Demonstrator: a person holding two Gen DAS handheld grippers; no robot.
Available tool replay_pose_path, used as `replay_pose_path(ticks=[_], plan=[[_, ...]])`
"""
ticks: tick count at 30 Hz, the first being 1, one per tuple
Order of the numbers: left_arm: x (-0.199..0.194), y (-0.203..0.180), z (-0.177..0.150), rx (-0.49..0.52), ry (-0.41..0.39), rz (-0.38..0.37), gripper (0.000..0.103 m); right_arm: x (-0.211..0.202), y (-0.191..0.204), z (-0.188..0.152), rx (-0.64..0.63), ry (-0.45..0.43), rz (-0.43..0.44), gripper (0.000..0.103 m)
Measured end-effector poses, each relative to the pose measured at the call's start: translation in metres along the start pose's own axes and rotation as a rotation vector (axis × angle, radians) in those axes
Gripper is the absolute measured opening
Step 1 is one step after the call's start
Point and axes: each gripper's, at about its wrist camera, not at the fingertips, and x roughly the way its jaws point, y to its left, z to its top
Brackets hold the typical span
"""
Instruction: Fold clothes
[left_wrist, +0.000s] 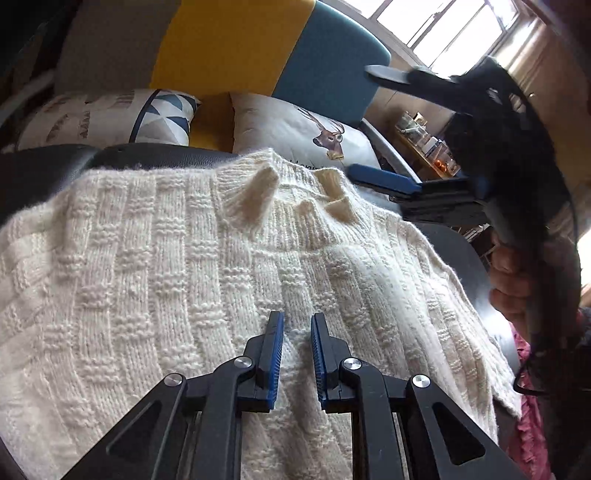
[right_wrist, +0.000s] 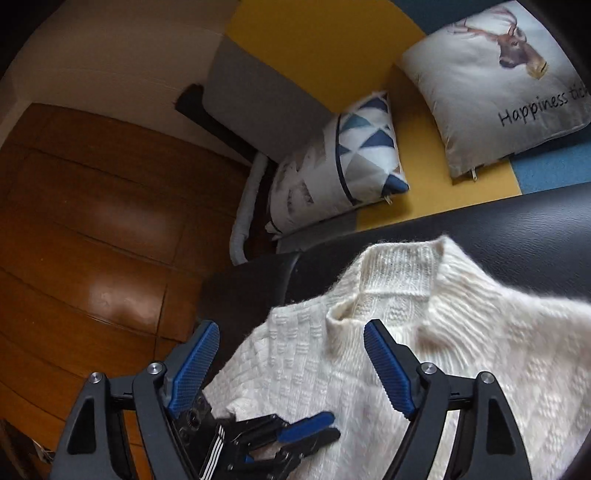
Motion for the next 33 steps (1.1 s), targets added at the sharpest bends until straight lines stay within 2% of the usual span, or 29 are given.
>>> replay_pose_path(ticks=[2, 4, 7, 8, 10, 11, 13, 17, 20, 23, 27, 30, 31, 32, 33], plan=[[0.000, 0.011, -0.002, -0.058, -0.011, -0.057, 0.016, 0.029, -0.007, 0.014, 0.047, 0.051, -0.018, 0.085], [0.000, 0.013, -0.001, -0.072, -0.012, -0.081, 0.016, 0.056, -0.008, 0.022, 0.077, 0.104, 0.049, 0.085], [0.002, 0.012, -0.001, -0.069, -0.017, -0.086, 0.016, 0.081, 0.004, 0.033, 0.056, 0.087, 0.165, 0.085], [0.002, 0.010, -0.001, -0.062, -0.019, -0.081, 0.016, 0.088, 0.004, 0.037, 0.069, 0.073, 0.170, 0.085], [0.003, 0.008, -0.001, -0.056, -0.022, -0.076, 0.016, 0.099, 0.001, 0.043, 0.074, 0.058, 0.102, 0.086], [0.004, 0.009, -0.001, -0.059, -0.023, -0.078, 0.016, 0.103, -0.001, 0.046, 0.075, 0.051, 0.065, 0.083], [0.004, 0.011, 0.000, -0.067, -0.024, -0.085, 0.016, 0.099, 0.006, 0.047, 0.039, 0.051, 0.015, 0.083], [0.004, 0.011, 0.000, -0.068, -0.024, -0.085, 0.016, 0.061, 0.018, 0.039, -0.039, 0.022, -0.041, 0.084], [0.001, 0.010, 0.004, -0.073, -0.006, -0.073, 0.016, 0.021, 0.015, 0.027, -0.062, -0.007, -0.081, 0.084], [-0.007, 0.005, 0.020, -0.059, 0.012, -0.055, 0.017, -0.010, 0.006, 0.014, -0.081, 0.003, -0.128, 0.084], [-0.011, 0.004, 0.059, -0.026, -0.041, 0.009, 0.022, -0.026, -0.015, 0.008, -0.045, 0.025, -0.185, 0.085], [0.006, 0.018, 0.085, -0.048, -0.042, 0.073, 0.022, -0.025, -0.035, 0.008, -0.021, 0.034, -0.240, 0.084], [0.013, 0.026, 0.088, -0.061, -0.034, 0.117, 0.022, -0.026, -0.041, 0.009, -0.031, 0.015, -0.306, 0.083], [0.020, 0.035, 0.090, -0.074, -0.030, 0.151, 0.018, -0.029, -0.045, 0.010, -0.040, -0.020, -0.325, 0.079], [0.021, 0.044, 0.088, -0.089, -0.039, 0.147, 0.015, -0.034, -0.050, 0.011, -0.034, -0.050, -0.311, 0.079]])
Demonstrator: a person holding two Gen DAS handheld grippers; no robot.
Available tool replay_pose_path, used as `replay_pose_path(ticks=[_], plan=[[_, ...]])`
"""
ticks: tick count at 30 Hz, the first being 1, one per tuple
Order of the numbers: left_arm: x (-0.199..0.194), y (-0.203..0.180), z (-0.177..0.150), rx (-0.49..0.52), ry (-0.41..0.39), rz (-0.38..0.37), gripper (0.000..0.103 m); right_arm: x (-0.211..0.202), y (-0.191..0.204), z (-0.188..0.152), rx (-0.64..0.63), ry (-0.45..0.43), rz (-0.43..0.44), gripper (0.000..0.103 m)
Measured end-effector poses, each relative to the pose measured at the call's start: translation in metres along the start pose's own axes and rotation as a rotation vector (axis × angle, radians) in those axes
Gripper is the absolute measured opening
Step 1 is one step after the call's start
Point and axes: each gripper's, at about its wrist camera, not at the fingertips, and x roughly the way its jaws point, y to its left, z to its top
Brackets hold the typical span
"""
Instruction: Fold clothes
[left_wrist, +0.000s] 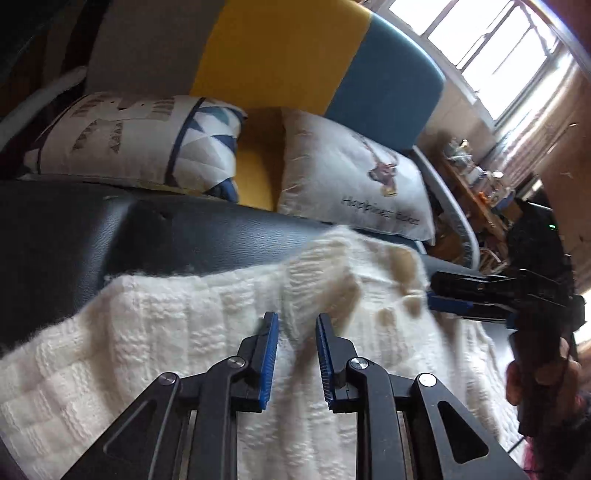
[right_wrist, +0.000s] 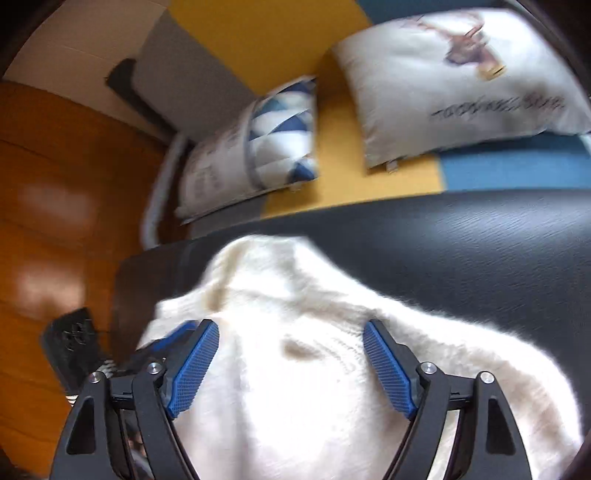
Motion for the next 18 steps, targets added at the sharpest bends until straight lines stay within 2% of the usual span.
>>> replay_pose_path(ticks=[2, 3, 5, 8, 9, 11, 13, 15, 18], plan=[[-0.006, 0.010, -0.008, -0.003, -0.017, -0.024, 0.012, -0.005, -0.009, -0.002, 0.000, -0.038, 0.001, 0.073], [-0.007, 0.011, -0.010, 0.006, -0.021, -0.028, 0.012, -0.006, -0.011, -0.003, -0.015, -0.050, -0.016, 0.065], [-0.006, 0.006, -0.015, 0.035, -0.023, -0.003, 0.012, -0.009, -0.012, -0.006, -0.030, -0.063, -0.026, 0.061], [-0.012, -0.003, -0.013, 0.023, 0.004, 0.023, 0.012, -0.017, -0.008, -0.010, -0.008, -0.054, -0.050, 0.063], [-0.018, -0.005, -0.014, 0.005, 0.015, 0.022, 0.015, -0.025, -0.005, -0.012, -0.007, -0.051, -0.059, 0.069], [-0.033, -0.010, -0.020, -0.012, 0.018, 0.007, 0.028, -0.047, 0.004, -0.023, -0.037, -0.076, -0.053, 0.069], [-0.052, -0.019, -0.038, 0.006, 0.013, -0.010, 0.036, -0.075, 0.001, -0.045, -0.020, -0.105, -0.041, 0.069], [-0.071, -0.029, -0.064, 0.039, 0.011, -0.026, 0.037, -0.107, -0.006, -0.072, 0.007, -0.140, -0.035, 0.069], [-0.097, -0.039, -0.104, 0.041, 0.019, -0.058, 0.037, -0.161, -0.034, -0.130, 0.077, -0.198, -0.100, 0.069]])
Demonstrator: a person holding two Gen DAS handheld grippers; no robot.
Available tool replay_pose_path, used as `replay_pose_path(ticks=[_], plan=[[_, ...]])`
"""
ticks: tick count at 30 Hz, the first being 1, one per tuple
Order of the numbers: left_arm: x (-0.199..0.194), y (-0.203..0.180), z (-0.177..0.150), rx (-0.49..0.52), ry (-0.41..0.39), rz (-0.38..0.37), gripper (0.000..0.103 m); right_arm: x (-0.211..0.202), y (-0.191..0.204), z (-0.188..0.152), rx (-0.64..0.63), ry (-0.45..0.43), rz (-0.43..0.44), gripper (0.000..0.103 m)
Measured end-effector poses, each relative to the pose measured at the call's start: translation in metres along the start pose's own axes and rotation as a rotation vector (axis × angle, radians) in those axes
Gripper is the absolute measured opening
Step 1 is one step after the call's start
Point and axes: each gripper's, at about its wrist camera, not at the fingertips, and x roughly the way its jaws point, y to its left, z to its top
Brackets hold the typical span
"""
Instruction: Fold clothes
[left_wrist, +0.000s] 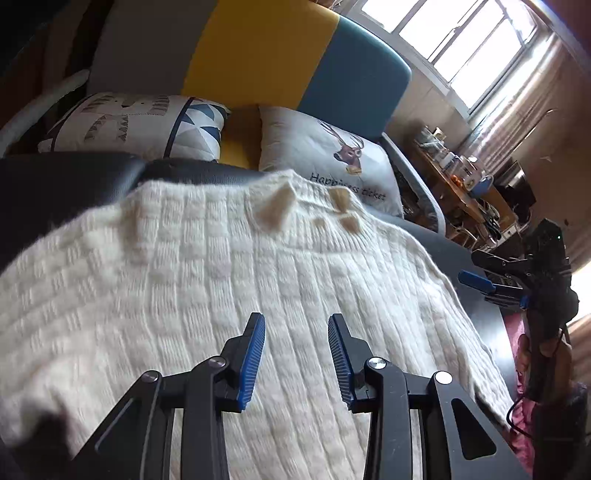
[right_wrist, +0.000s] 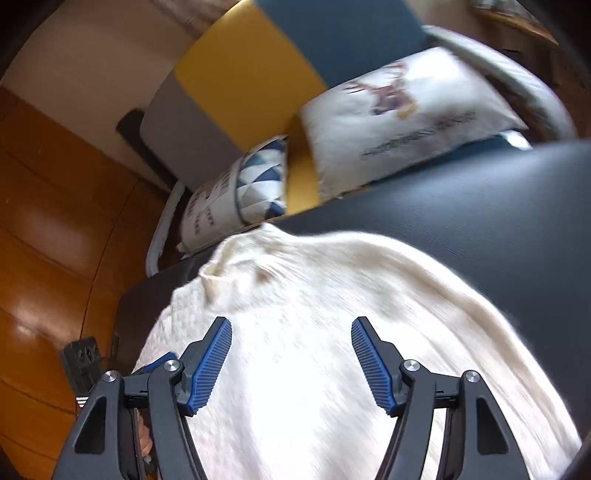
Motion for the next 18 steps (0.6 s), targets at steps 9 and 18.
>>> replay_pose_path(ticks=[9, 18], plan=[[-0.034, -0.037, -0.107, 0.009, 0.080, -0.023, 0.037, -0.157, -0.116, -0.146, 0.311, -0.165, -0.234, 0.069], [-0.040, -0.044, -0.145, 0.118, 0.105, 0.096, 0.037, -0.197, -0.158, -0.215, 0.393, -0.200, -0.350, 0.069]])
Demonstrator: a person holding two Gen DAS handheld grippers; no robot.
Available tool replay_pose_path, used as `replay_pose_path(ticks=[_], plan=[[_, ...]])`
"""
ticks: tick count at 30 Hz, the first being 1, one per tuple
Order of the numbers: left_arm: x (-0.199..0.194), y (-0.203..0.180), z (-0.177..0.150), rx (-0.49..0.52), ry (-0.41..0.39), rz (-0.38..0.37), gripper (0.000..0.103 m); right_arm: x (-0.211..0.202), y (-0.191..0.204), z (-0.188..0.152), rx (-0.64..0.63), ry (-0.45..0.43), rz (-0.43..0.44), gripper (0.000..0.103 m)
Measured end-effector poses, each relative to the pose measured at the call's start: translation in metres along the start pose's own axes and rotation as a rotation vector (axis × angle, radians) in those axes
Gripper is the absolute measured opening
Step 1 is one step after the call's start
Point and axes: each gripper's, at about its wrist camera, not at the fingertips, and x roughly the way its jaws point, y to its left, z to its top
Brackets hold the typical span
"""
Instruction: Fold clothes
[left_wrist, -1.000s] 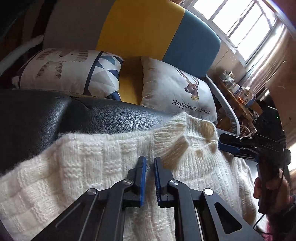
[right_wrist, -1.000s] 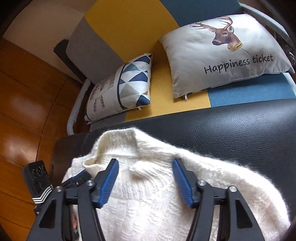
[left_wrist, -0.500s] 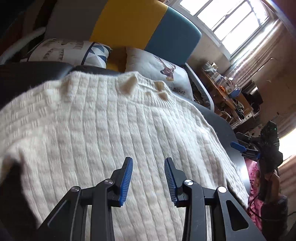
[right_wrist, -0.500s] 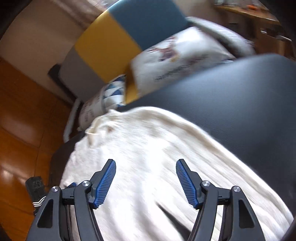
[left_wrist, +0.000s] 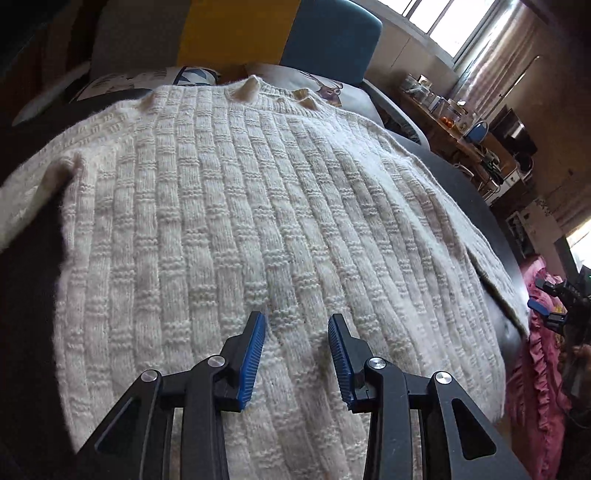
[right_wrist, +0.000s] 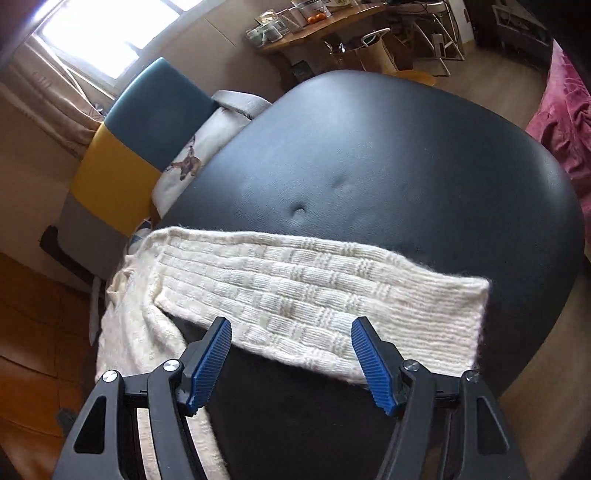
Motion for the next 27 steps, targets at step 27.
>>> replay_pose_path(ticks=[27], plan=[[0.033, -0.149, 0.010, 0.300, 0.066, -0.103, 0.043, 0.004, -0.068, -0.059, 0.472, -0.070, 0.351, 0.071]])
